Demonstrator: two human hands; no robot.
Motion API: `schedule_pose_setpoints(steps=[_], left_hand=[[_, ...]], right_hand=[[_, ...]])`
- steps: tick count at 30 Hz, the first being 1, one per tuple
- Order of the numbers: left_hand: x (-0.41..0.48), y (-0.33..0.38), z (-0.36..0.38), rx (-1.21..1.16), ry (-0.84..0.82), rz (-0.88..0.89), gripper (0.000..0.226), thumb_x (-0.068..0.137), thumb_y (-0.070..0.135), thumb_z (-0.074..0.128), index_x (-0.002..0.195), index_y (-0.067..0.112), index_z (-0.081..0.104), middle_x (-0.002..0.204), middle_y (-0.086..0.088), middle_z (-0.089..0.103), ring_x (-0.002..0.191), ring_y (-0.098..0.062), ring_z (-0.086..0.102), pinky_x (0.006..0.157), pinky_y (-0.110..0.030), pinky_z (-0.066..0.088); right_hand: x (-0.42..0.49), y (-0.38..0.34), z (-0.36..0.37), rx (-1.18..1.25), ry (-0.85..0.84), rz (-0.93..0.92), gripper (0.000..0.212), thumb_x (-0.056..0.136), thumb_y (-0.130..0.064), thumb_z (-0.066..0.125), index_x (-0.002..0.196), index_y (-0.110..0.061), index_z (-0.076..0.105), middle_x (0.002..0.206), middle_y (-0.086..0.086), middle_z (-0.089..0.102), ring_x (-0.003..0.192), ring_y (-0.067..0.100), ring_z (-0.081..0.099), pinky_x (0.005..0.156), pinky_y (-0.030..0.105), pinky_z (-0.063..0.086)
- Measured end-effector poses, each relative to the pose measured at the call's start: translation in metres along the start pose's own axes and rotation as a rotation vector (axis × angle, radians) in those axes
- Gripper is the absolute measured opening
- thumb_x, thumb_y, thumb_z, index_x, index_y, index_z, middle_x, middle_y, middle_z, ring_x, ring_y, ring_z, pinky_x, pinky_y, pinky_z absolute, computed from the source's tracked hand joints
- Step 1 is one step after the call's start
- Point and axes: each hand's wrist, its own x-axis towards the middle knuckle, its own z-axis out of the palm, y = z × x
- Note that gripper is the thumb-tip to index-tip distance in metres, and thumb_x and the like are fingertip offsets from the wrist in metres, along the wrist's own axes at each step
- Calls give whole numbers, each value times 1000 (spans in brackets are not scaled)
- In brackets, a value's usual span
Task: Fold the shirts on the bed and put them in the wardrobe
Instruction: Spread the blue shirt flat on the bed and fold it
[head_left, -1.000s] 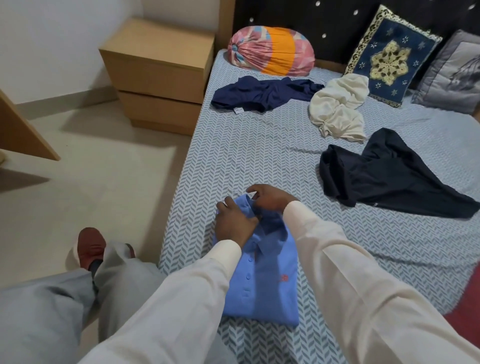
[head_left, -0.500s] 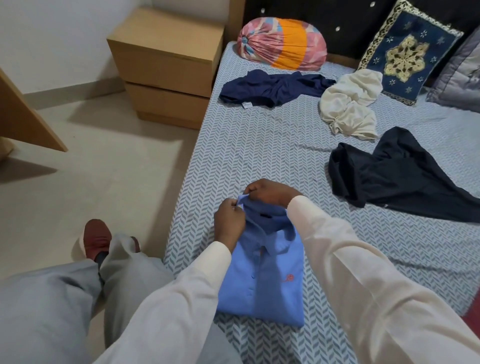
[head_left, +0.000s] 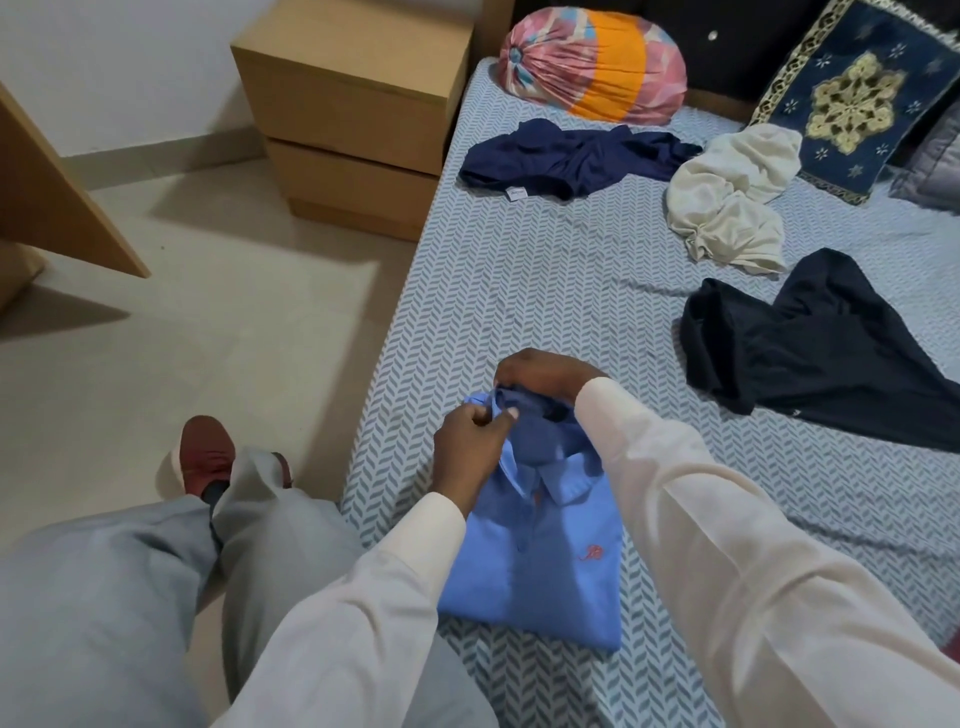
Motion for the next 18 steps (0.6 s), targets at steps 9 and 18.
schedule_pose_setpoints(steps=[9, 18], left_hand=[[2, -15, -3, -267, 86, -205, 20, 99, 24, 39, 94, 15, 57, 88, -1, 56, 74, -17, 48, 66, -29, 39], [25, 14, -19, 514, 20, 160, 42, 76, 47, 60, 100, 14, 68, 113, -14, 58, 104, -31, 59, 88, -39, 50]], right_hand=[[5, 9, -2, 93, -33, 60, 9, 77, -24, 56, 78, -18, 62, 82, 11, 57, 73, 26, 46, 70, 35, 42], [-20, 53, -12, 130, 280, 35, 20, 76, -30, 62, 86, -13, 62, 91, 2, 65, 84, 23, 60, 72, 33, 47]])
